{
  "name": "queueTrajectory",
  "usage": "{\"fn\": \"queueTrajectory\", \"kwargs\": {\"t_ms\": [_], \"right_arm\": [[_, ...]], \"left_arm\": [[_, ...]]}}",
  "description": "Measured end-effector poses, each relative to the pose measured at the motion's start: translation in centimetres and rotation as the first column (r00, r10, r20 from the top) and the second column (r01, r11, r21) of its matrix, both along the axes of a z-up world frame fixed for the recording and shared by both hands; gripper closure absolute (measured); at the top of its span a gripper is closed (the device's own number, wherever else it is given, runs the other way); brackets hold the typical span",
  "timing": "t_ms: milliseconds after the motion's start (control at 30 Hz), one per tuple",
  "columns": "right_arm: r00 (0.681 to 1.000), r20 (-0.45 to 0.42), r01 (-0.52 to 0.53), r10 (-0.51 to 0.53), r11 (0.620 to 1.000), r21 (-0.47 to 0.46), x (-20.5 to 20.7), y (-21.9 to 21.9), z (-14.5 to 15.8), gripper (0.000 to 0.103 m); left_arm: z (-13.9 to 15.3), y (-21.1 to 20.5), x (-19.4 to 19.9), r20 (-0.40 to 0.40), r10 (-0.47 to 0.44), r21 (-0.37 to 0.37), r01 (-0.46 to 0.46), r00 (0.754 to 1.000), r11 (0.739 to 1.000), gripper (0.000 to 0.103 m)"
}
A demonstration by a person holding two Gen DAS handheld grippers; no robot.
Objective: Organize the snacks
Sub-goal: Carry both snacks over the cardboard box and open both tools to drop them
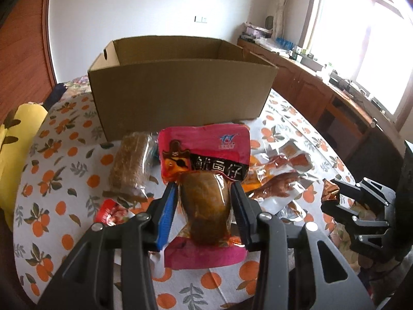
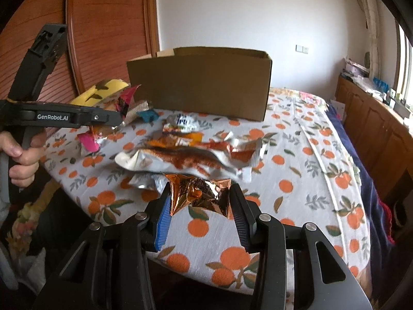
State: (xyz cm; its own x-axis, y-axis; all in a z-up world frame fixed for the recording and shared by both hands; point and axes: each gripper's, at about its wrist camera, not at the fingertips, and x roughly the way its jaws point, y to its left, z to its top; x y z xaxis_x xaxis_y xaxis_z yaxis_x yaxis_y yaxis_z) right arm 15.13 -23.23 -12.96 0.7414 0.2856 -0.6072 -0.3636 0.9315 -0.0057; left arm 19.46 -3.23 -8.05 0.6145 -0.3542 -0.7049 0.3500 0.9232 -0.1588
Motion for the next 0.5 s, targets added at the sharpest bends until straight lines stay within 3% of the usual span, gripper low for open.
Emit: {"fn": "queueTrajectory", "kwargs": {"t_ms": [500], "right_arm": [[0.994, 0.113, -0.005, 0.006, 1.0, -0.013, 4.0, 0.0, 5.4, 0.06]], "left_arm": [[3.7, 1.2, 1.5, 0.112, 0.015, -0.085, -0.006, 0.994, 0.996, 0.063]]}}
